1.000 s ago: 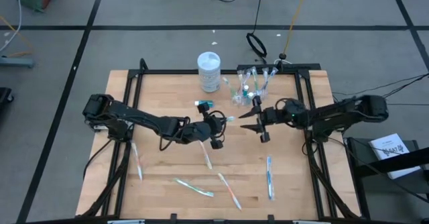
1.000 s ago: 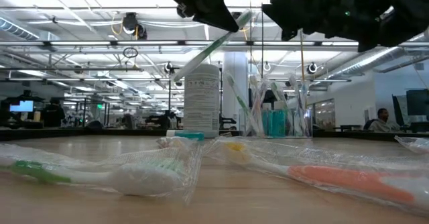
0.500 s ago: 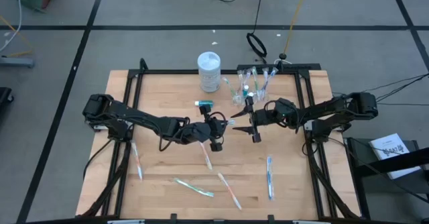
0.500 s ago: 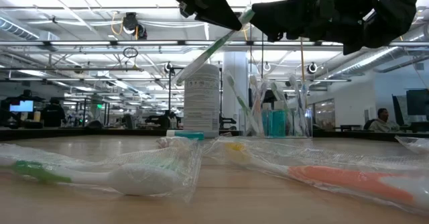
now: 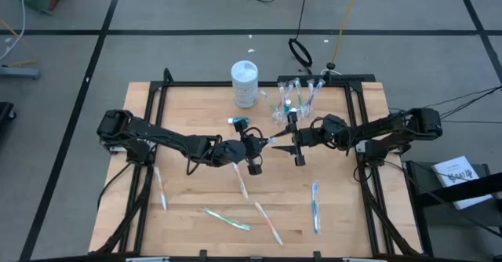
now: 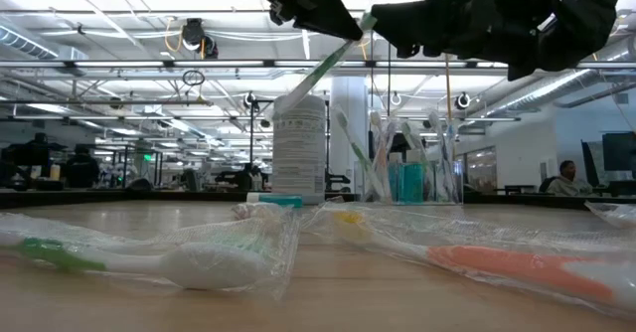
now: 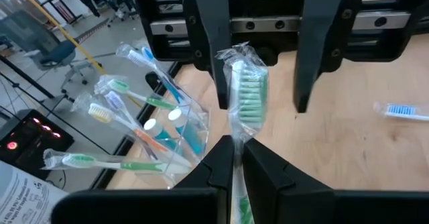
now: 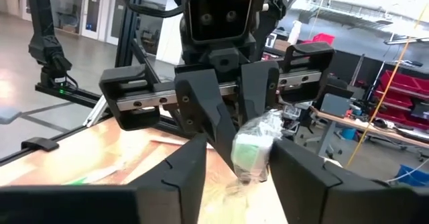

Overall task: Pick & Place toothbrushing station
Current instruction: Put the green toothbrush into the transparent organizer

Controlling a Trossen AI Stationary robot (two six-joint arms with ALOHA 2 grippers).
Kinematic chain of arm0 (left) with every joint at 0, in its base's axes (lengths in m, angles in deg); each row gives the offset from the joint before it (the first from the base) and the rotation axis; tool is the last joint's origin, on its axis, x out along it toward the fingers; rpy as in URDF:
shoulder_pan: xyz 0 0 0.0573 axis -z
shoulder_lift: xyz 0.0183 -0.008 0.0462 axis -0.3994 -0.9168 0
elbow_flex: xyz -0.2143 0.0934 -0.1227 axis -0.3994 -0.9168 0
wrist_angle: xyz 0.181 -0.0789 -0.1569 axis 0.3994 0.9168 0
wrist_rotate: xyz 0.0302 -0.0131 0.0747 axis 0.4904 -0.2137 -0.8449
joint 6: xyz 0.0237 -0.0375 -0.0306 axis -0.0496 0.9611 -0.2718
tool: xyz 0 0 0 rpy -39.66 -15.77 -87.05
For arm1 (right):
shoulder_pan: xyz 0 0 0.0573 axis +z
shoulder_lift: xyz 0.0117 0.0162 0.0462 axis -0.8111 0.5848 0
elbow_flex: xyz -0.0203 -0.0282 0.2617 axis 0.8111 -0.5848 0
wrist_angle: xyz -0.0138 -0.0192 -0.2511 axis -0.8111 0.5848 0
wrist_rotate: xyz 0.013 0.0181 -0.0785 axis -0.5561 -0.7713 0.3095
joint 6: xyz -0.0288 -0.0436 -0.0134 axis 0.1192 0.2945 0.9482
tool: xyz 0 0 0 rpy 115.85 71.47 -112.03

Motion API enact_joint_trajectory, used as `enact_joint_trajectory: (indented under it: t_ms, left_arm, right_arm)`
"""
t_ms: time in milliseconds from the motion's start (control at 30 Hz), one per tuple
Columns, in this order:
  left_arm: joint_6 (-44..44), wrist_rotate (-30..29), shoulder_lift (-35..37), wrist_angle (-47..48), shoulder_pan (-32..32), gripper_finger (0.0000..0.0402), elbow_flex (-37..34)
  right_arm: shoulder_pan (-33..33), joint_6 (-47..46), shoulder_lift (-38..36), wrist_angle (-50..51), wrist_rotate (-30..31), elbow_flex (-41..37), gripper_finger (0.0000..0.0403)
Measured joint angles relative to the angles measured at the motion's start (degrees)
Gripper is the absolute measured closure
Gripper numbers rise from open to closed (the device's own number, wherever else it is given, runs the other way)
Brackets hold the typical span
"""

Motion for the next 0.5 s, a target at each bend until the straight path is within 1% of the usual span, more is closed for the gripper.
enact_joint_trajectory:
  t_ms: [233,500]
  left_arm:
    - [0.22,0.21,0.0,0.02,0.04,0.0376,0.0]
    - [1.16,0.21,0.0,-0.09,0.04,0.0376,0.0]
  right_arm:
    - [-0.02,0.68,-0.01,0.11,0.11,0.0,0.0305]
    - [-0.02,0.57,-0.04,0.13,0.14,0.0,0.0331]
